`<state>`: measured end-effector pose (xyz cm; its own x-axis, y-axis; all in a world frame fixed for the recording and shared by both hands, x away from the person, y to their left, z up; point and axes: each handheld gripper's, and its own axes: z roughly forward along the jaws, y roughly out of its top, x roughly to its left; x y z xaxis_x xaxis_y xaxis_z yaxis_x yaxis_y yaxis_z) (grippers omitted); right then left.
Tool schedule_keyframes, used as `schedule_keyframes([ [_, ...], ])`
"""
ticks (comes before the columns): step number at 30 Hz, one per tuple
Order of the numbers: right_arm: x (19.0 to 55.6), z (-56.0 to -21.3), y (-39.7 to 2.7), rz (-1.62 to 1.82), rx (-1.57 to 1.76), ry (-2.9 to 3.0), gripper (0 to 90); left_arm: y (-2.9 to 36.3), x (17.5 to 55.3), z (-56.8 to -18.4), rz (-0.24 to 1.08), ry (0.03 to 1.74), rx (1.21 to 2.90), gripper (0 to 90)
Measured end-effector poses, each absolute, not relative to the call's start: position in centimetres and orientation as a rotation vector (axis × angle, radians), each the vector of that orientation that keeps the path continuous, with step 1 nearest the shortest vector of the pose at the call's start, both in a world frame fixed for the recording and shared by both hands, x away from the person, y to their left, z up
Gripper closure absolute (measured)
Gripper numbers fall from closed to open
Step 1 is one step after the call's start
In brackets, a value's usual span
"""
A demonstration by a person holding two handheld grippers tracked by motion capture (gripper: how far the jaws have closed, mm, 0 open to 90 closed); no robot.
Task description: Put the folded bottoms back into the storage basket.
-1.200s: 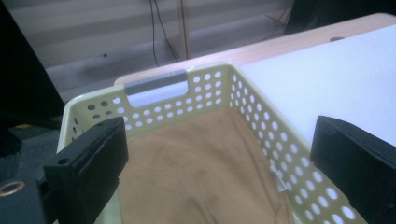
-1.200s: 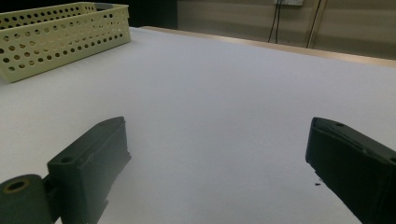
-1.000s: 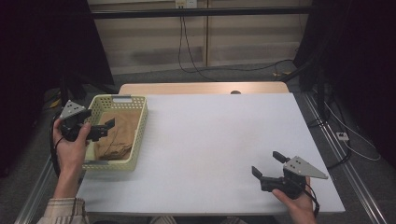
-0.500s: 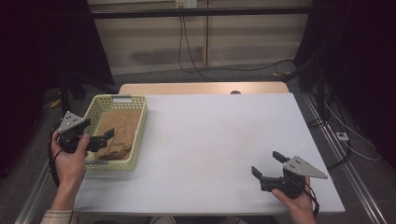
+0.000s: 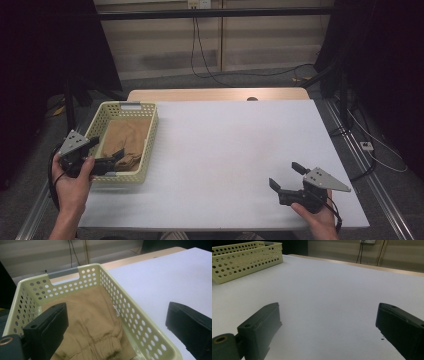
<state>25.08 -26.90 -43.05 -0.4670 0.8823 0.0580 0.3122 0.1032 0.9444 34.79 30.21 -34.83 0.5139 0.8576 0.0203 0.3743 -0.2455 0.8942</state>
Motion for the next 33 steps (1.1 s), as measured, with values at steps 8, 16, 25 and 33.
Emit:
schedule_keyframes([
  [8,25.2,-43.1,-26.9,1.365,1.160,1.849,6.1,29.0,33.3,-35.2,0.650,0.977,1.845,4.6],
  [16,25.2,-43.1,-26.9,1.365,1.157,1.851,6.1,27.0,33.2,-34.7,0.634,0.928,1.864,4.4],
  [25,25.1,-43.1,-26.9,1.369,1.160,1.850,6.1,24.7,33.4,-34.3,0.611,0.876,1.875,4.3],
  [33,25.1,-43.0,-26.9,1.369,1.155,1.853,6.1,22.8,33.6,-34.4,0.597,0.834,1.902,4.1],
])
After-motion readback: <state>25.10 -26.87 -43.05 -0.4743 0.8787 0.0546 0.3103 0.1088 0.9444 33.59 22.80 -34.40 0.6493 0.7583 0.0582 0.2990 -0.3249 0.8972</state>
